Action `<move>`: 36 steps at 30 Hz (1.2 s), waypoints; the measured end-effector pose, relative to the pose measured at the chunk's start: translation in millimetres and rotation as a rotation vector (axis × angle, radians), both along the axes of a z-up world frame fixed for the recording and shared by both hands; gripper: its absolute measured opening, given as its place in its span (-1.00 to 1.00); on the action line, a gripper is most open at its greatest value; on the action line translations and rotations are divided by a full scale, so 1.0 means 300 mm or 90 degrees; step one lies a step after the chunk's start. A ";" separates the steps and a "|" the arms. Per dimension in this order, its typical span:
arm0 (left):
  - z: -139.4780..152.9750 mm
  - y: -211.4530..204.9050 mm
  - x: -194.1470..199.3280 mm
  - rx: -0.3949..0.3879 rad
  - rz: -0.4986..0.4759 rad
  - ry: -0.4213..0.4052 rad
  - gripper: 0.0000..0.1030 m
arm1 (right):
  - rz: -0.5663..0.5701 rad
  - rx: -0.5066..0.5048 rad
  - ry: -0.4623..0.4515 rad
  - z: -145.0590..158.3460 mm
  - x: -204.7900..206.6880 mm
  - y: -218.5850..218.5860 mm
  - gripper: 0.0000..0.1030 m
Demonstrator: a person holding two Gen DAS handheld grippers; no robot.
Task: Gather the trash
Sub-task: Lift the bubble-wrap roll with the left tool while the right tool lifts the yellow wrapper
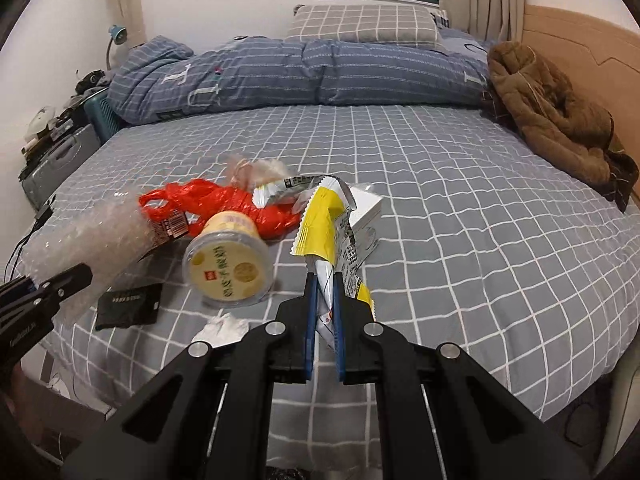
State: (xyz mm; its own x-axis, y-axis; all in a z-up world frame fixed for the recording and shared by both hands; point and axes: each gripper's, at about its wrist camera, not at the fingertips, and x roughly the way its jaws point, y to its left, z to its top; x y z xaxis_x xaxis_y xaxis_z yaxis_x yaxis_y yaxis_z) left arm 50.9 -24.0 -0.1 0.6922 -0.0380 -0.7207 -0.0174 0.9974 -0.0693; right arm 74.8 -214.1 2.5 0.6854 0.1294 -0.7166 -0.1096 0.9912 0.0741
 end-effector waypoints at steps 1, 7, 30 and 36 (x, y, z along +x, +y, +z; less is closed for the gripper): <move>0.000 0.002 -0.004 -0.001 0.000 0.000 -0.61 | 0.002 0.000 -0.001 0.002 -0.007 0.003 -0.86; 0.018 0.003 -0.052 -0.008 -0.007 -0.016 -0.65 | 0.009 0.003 -0.011 0.024 -0.062 0.013 -0.86; 0.069 0.098 -0.297 -0.023 0.004 -0.050 -0.66 | 0.050 0.025 -0.020 0.059 -0.251 0.043 -0.86; -0.019 0.081 -0.246 -0.018 0.000 -0.038 -0.66 | 0.052 0.021 -0.007 0.032 -0.246 0.065 -0.86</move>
State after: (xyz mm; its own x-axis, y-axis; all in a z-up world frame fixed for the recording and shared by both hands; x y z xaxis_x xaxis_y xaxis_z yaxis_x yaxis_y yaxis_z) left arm -22.9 0.4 -5.7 0.7340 -0.0577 -0.6767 -0.0120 0.9951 -0.0979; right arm 1.1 -194.7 12.1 0.6796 0.2086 -0.7033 -0.1903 0.9760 0.1056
